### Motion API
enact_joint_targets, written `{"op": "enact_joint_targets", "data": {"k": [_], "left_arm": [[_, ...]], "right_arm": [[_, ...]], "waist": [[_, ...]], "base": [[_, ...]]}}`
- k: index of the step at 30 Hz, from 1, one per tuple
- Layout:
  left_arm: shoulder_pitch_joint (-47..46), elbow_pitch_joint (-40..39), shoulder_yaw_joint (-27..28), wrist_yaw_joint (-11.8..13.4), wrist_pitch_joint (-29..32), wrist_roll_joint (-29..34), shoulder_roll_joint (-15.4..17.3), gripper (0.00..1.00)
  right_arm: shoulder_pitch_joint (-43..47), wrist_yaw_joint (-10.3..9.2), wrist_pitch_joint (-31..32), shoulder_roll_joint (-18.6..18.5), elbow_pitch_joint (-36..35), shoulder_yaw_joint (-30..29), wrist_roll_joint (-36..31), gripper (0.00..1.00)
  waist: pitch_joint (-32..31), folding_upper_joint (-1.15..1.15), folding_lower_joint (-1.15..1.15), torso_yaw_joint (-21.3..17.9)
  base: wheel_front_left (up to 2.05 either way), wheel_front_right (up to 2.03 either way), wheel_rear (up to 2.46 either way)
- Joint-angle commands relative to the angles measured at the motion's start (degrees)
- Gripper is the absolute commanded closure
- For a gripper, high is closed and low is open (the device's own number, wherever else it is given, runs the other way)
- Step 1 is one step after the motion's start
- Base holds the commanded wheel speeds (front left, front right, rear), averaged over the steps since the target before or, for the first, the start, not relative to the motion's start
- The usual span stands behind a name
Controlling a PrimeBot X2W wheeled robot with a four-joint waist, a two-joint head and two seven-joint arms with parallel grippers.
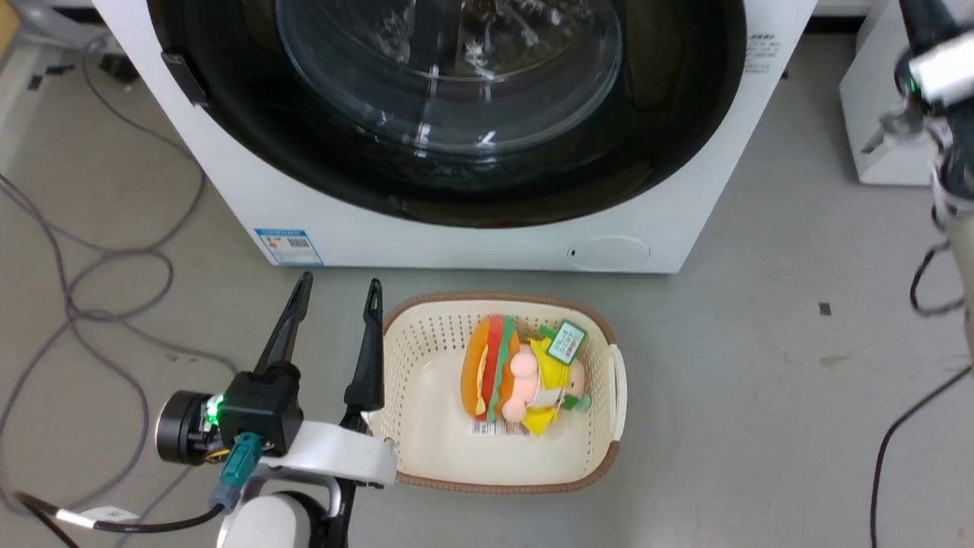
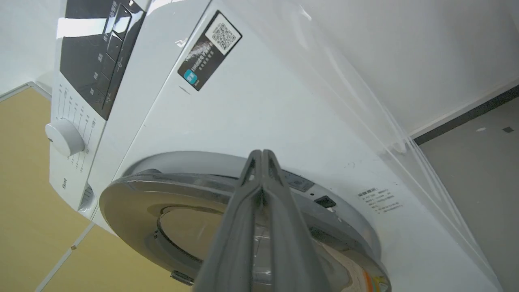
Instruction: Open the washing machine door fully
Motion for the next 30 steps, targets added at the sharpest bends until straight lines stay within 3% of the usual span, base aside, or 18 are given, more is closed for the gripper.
{"op": "enact_joint_targets", "data": {"k": [1, 13, 30], "left_arm": [[-1.05, -0.45, -0.37, -0.11, -0.63, -0.2, 0.06, 0.0], [-3.35, -1.23, -1.76, -0.03, -2.3, -0.85, 0.06, 0.0], [-6.05, -1.8, -4.34, 0.22, -4.21, -2.35, 0.07, 0.0]], "right_arm": [[-3.4, -0.02, 1.08, -0.39, 2.06, 1.28, 1.77, 1.0], [-18.26, -0.02, 11.39, 0.21, 11.65, 13.92, 5.95, 1.0], [-29.8, -0.03, 19.27, -0.25, 21.11, 23.88, 14.33, 1.0]], "waist": [[0.76, 0.0, -0.01, 0.07], [4.76, 0.0, -0.01, 1.07], [8.62, 0.0, -0.01, 3.72]], "base": [[0.0, 0.0, 0.0], [0.0, 0.0, 0.0], [0.0, 0.0, 0.0]]}}
